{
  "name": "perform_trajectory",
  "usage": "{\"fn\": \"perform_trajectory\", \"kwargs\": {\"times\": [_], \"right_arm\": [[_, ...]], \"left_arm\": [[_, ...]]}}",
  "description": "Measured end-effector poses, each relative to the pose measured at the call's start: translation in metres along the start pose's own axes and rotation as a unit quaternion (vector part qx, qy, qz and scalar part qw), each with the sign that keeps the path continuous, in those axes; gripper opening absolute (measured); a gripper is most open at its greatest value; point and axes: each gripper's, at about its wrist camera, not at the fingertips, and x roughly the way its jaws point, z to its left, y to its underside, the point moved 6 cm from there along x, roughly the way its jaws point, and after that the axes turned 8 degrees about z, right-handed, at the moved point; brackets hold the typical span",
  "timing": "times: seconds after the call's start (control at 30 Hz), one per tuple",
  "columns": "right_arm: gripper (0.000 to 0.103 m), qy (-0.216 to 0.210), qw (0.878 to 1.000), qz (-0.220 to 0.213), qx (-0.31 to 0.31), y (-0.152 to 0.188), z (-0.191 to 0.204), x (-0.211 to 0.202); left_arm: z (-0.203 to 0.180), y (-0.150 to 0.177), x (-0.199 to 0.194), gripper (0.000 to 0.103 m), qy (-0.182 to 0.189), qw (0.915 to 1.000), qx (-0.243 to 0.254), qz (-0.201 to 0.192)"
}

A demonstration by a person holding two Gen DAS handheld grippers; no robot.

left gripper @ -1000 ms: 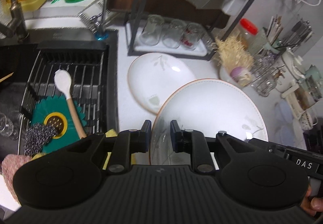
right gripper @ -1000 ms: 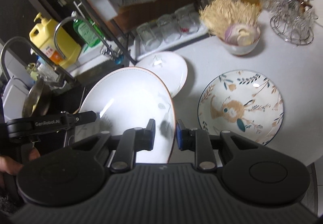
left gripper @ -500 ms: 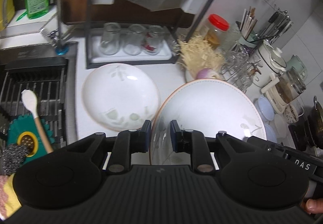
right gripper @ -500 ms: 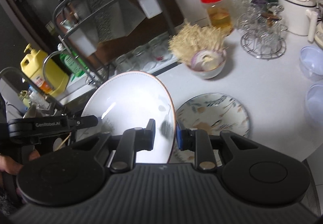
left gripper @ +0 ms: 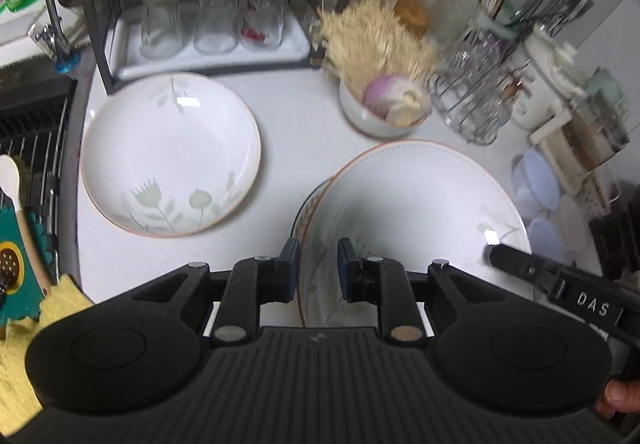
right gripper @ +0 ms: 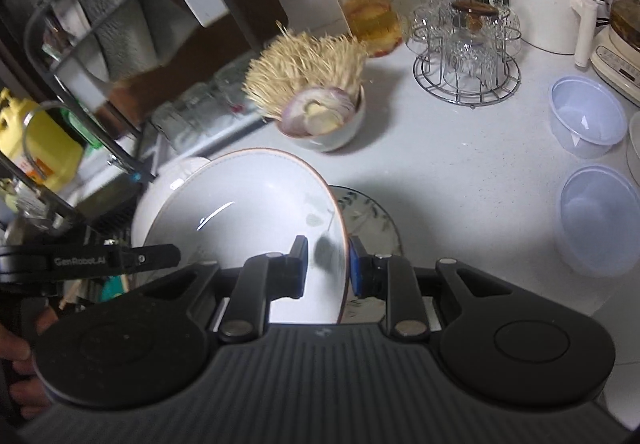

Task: Organize plates and bowls
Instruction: 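Carry the white plate over the rabbit-print plate and lower it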

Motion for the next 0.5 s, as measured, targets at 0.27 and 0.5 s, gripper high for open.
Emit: {"fn": "perform_trajectory", "kwargs": {"times": [0.27, 0.5], "right_arm": [[0.024, 0.006, 1.0, 0.022, -0.021, -0.008, -0.018, 0.039], [0.024, 0.006, 0.999, 0.029, -0.025, -0.008, -0.033, 0.065]], "left_arm": [[0.002, 0.006, 0.05, 0.023, -0.02, 0.9984, -0.029, 0.044], [-0.004, -0.004, 0.071, 0.023, -0.039, 0.9978, -0.016, 0.051]]}}
